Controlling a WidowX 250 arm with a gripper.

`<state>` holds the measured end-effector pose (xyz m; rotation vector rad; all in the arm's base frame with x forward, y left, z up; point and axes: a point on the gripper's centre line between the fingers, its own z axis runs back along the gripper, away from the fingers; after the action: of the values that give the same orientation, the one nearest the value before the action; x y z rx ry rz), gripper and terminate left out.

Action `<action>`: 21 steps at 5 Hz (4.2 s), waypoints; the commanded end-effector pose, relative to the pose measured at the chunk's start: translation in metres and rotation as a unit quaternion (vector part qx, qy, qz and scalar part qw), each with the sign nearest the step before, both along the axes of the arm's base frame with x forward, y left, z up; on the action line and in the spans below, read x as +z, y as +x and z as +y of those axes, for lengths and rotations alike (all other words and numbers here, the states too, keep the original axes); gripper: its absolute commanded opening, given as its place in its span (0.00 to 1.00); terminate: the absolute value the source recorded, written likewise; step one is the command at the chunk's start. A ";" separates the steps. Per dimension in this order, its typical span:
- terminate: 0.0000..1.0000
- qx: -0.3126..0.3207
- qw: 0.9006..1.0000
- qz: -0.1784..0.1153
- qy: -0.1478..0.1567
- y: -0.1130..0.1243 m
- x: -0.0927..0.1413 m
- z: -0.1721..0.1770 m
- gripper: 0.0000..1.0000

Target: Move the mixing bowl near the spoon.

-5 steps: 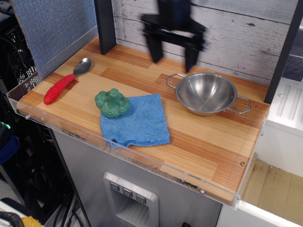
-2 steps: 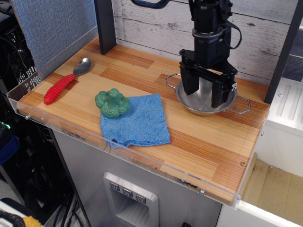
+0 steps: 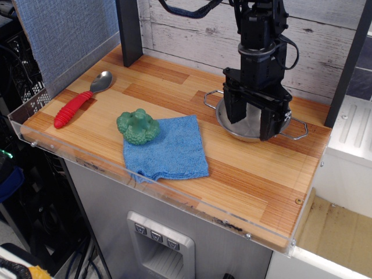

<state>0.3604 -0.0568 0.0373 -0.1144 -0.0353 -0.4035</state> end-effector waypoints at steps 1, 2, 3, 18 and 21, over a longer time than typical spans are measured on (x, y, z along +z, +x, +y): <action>0.00 -0.021 1.000 -0.019 0.006 -0.006 0.011 -0.011 1.00; 0.00 -0.017 1.000 -0.009 0.017 -0.006 0.006 -0.011 1.00; 0.00 -0.009 0.999 -0.003 0.032 -0.007 0.004 -0.008 1.00; 0.00 0.083 0.994 -0.052 0.058 0.004 0.083 0.145 0.00; 0.00 0.106 0.992 -0.015 0.069 0.016 0.051 0.175 0.00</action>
<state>0.3811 0.1166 0.0696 0.0077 -0.0035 -0.1922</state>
